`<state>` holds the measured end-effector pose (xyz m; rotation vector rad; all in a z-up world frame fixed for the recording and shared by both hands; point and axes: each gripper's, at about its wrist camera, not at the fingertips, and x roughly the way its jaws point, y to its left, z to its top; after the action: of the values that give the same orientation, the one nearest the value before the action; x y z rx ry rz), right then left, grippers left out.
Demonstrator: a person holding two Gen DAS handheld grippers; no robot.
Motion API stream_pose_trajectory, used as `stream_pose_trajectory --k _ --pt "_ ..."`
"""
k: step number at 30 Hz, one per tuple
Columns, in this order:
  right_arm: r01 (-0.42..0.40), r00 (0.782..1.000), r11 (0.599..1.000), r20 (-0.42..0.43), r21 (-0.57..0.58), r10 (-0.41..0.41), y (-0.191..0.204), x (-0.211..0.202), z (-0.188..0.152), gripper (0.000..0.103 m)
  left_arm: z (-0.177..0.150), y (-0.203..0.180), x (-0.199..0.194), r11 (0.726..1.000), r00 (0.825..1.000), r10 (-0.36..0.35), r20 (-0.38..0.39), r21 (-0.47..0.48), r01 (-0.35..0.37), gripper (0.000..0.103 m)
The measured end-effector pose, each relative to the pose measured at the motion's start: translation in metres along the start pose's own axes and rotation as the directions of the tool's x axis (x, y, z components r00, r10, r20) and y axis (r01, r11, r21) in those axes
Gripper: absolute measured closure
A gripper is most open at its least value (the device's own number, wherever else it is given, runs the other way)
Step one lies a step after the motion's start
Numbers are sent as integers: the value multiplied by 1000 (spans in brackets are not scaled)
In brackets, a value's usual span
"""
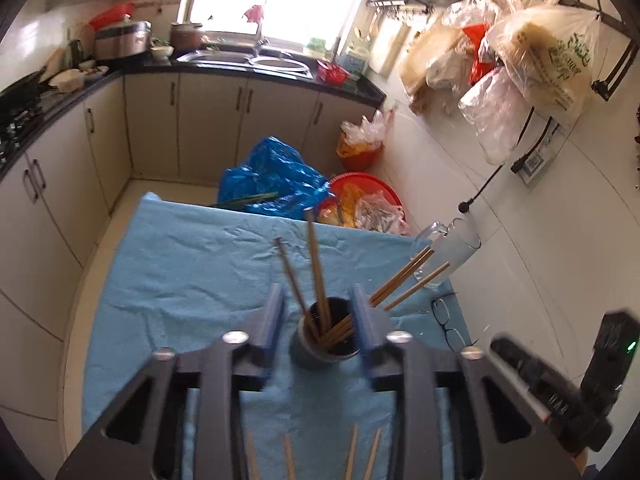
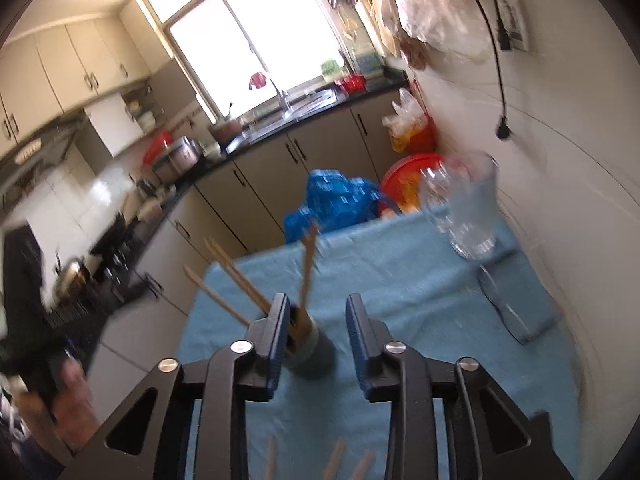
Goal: Organize utensils
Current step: 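Move both open tools back over the remaining chopsticks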
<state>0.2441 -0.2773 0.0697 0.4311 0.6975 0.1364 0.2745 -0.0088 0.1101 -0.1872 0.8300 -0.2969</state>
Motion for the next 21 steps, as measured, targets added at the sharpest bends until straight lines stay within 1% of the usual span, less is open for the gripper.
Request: stream_pose_trajectory --k 2,4,6,7,8,9,10,11,13,14,16,18,19,21 --pt "5 997 1000 -74 -10 -6 -10 -2 -29 69 -19 11 -13 1000 1000 22 4 -6 -22 65" --pt "12 993 1000 -121 -2 -12 -18 -4 -52 69 -41 23 -21 999 999 47 -8 -13 -47 65" --pt "28 984 999 -174 16 -25 -27 -6 -83 69 -67 34 -26 997 996 79 -35 -17 -80 63" --pt "29 982 999 -189 30 -22 -32 -6 -92 69 -86 41 -28 994 993 104 -58 -22 -106 63" --pt "22 976 998 -217 53 -10 -35 -7 -108 69 -104 48 -28 991 988 130 -86 -29 -133 63" --pt "24 972 998 -233 59 -9 -38 -7 -117 69 -119 53 -28 988 982 147 -115 -31 -151 63" --pt "42 967 997 -255 58 -26 -38 -8 -130 69 -135 59 -25 986 975 155 -157 -37 -163 63" --pt "56 964 997 -264 56 -39 -38 -7 -138 69 -154 66 -22 984 966 159 -204 -48 -172 63" --pt "70 955 996 -292 64 -48 -38 -9 -156 69 -183 75 -20 978 947 180 -266 -57 -202 63" --pt "75 951 995 -306 68 -51 -37 -9 -163 69 -197 79 -20 975 939 178 -293 -73 -208 63" --pt "90 946 993 -319 73 -63 -35 -9 -175 69 -216 86 -22 973 934 167 -315 -100 -207 63" --pt "97 940 990 -336 101 -58 -34 -7 -183 69 -228 90 -26 971 929 172 -327 -100 -216 62" --pt "101 938 987 -343 124 -53 -33 -6 -187 69 -231 91 -28 972 931 176 -320 -94 -216 62" --pt "118 937 984 -342 130 -68 -24 -3 -190 69 -233 94 -39 977 947 178 -268 -64 -202 62"
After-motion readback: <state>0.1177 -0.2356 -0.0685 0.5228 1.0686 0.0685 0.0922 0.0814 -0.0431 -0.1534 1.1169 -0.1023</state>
